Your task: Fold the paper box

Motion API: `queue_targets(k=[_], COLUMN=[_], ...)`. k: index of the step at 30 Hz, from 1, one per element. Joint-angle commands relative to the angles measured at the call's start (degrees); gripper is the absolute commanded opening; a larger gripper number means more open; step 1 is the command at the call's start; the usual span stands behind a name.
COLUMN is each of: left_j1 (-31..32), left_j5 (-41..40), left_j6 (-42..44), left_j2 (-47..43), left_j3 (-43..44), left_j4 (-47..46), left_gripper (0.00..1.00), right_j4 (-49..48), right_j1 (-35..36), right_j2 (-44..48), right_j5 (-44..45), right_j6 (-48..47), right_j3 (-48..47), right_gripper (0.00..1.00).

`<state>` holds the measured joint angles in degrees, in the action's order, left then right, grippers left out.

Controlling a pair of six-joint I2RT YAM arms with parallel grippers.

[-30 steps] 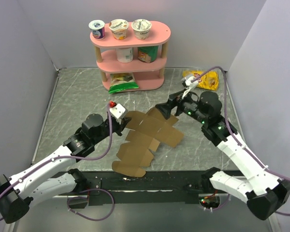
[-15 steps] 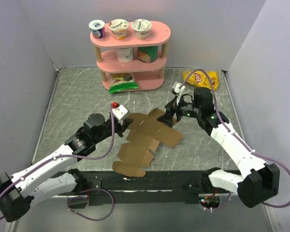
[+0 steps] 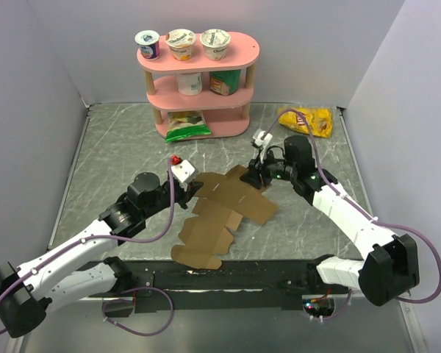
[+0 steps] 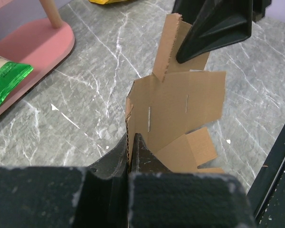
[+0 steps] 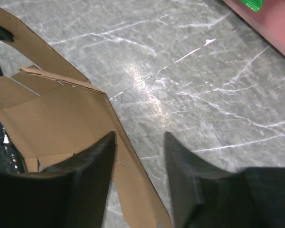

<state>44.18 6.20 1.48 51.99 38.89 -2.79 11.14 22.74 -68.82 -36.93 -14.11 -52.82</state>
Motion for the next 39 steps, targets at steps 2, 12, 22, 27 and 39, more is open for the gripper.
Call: queue_targets(k=[2, 12, 22, 27, 39], left_j1=[0.11, -0.94, -6.48, -6.74, -6.74], left_j5=[-0.74, -1.89, -6.02, -9.62, -7.16], left_j6=[-0.33, -5.07, -23.06, -31.52, -39.71], left_j2=[2.5, 9.27, 15.77, 11.13, -5.15], left_j3=[2.33, 3.21, 8.39, 2.26, -18.94], left_j4=[-0.11, -2.66, 7.43, 9.38, 0.25], left_gripper=[0.01, 0.02, 0.99, 0.96, 0.96], right_j4=[-2.09, -5.59, -2.53, 1.51, 7.49], right_j1=[4.93, 13.9, 18.3, 18.92, 19.01], right_j2=[1.23, -1.93, -6.24, -9.31, -14.41], right_j5=[6.94, 22.32, 33.58, 36.75, 41.32], right_j6=[0.57, 2.85, -0.3, -4.17, -8.65], right_j3=[1.23, 4.92, -0.7, -4.57, -12.13], right_gripper=[0.41, 0.12, 0.0, 0.0, 0.0])
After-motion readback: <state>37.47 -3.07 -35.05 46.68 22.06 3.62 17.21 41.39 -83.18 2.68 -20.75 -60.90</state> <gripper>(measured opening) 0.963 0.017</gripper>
